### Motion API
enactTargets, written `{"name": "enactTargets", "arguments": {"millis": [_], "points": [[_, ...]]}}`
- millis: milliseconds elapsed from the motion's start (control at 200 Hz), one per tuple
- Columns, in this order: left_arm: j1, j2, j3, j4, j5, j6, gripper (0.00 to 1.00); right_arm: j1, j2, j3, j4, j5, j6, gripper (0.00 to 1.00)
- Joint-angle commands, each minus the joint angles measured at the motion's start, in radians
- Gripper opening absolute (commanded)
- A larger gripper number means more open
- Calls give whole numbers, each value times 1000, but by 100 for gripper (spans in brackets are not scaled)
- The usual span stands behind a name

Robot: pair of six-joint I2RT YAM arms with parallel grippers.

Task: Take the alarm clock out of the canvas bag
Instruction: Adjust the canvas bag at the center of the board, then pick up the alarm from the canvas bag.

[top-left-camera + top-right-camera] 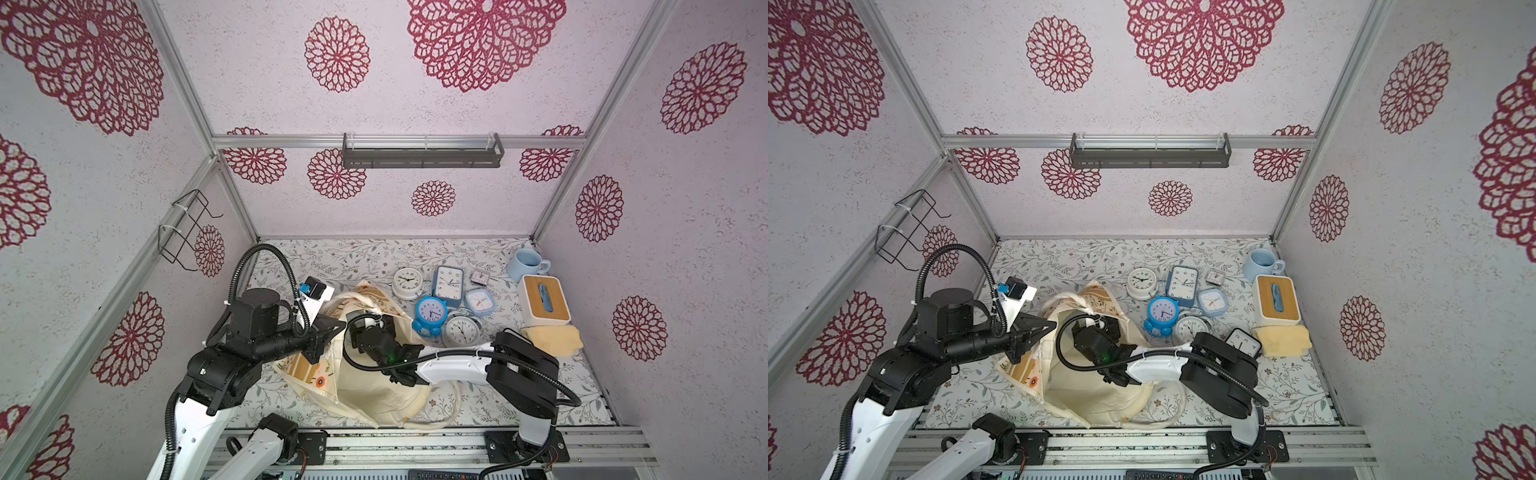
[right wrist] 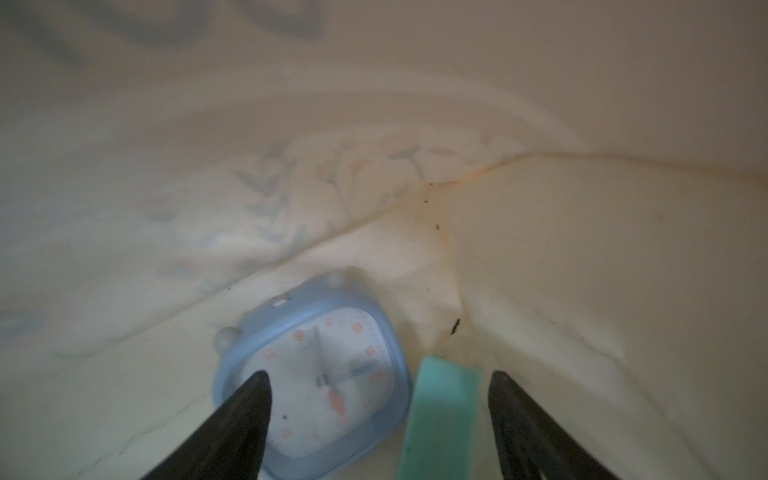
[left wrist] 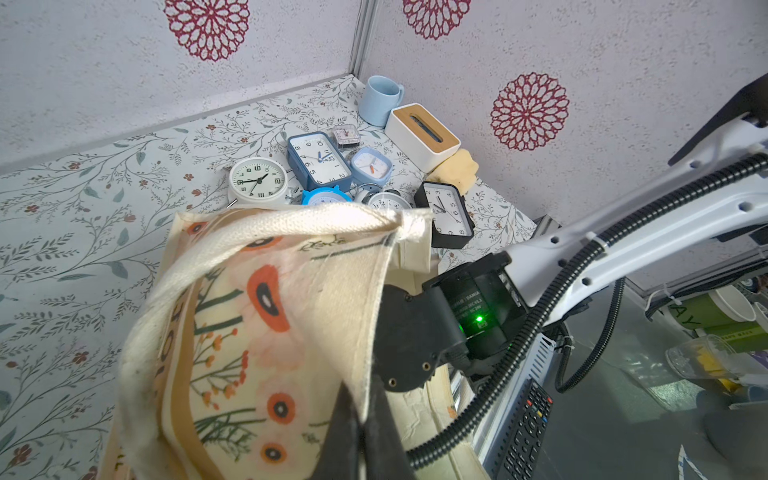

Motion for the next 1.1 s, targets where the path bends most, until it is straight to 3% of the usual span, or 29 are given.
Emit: {"name": "enactTargets", "arguments": {"millis": [0,160,400,740,941,1096], "points": [[0,-14,50,59,58,12,0,-10,-2,21,-76,136,166,82],[0,-29,51,51,57,19,0,-17,-14,-18,-89,132,233,80],[1,-46,40,57,46,11,0,-36,28,-15,-91,48,284,55],[2,-38,21,94,11,13,0,-35,13,-18,-131,26,293,31],[1,-41,8,107,-15,-6,0,-29,-34,-18,-137,1,256,25],[3,-46,-15,125,-83,-36,0,-8,-149,-28,-124,-115,140,25]]}}
